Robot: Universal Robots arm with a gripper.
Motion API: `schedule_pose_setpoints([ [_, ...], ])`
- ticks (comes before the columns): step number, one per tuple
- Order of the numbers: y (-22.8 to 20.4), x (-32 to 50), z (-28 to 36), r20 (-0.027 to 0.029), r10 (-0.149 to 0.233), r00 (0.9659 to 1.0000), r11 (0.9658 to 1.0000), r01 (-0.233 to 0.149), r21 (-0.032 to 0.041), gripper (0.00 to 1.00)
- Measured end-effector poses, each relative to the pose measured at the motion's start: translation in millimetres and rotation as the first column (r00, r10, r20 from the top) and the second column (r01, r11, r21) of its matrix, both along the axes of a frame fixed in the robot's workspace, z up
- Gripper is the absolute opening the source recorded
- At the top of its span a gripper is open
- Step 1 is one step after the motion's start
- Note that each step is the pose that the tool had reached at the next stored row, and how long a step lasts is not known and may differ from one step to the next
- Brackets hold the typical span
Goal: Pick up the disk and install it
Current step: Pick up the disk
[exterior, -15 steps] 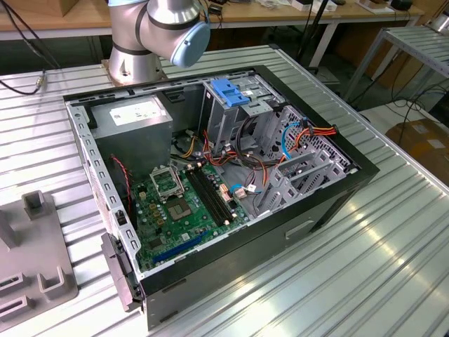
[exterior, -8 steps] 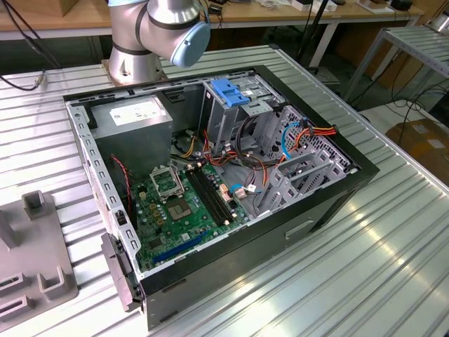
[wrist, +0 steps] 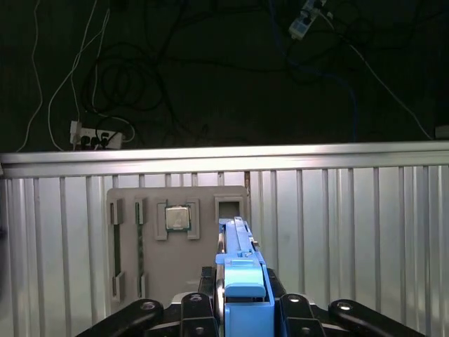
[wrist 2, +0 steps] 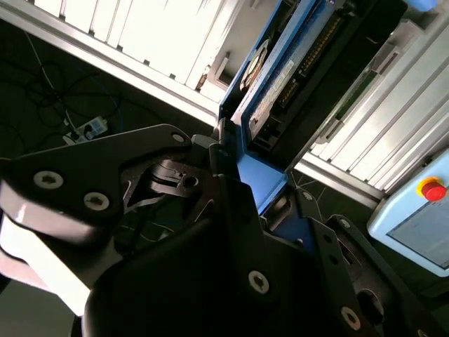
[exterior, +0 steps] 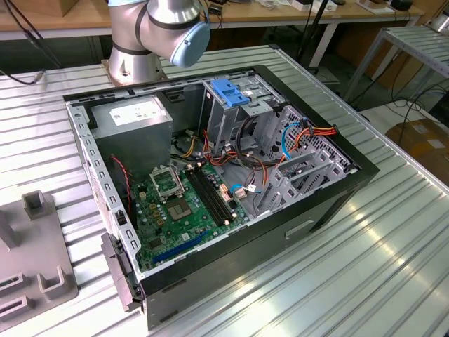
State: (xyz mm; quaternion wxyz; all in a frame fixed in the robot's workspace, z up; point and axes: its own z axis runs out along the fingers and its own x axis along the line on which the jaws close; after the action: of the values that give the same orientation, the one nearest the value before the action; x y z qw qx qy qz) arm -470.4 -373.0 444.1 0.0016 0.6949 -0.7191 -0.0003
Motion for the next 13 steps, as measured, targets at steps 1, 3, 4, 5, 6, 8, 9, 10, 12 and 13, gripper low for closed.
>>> schedule_pose_setpoints([
  [1,0.0,0.0,2.8,0.0001,0.000,1.0000,1.0000,0.000,0.0000,0.37],
  [3,0.0,0.0,7.8,0.0001,0.000,1.0000,1.0000,0.000,0.0001,0.37],
  [4,0.0,0.0,10.1,0.0001,0.000,1.0000,1.0000,0.000,0.0000,0.37],
  [5,0.0,0.0,12.3,0.0001,0.000,1.0000,1.0000,0.000,0.0000,0.37],
  [6,0.0,0.0,14.3,0.0001,0.000,1.0000,1.0000,0.000,0.0000,0.37],
  [8,0.0,0.0,18.8,0.0001,0.000,1.0000,1.0000,0.000,0.0000,0.37],
  [9,0.0,0.0,20.8,0.0001,0.000,1.0000,1.0000,0.000,0.0000,0.37],
  [10,0.0,0.0,22.7,0.0001,0.000,1.0000,1.0000,0.000,0.0000,0.37],
  [12,0.0,0.0,26.9,0.0002,0.000,1.0000,1.0000,0.000,0.0001,0.37],
  [13,0.0,0.0,30.5,0.0002,0.000,1.0000,1.0000,0.000,0.0001,0.37],
])
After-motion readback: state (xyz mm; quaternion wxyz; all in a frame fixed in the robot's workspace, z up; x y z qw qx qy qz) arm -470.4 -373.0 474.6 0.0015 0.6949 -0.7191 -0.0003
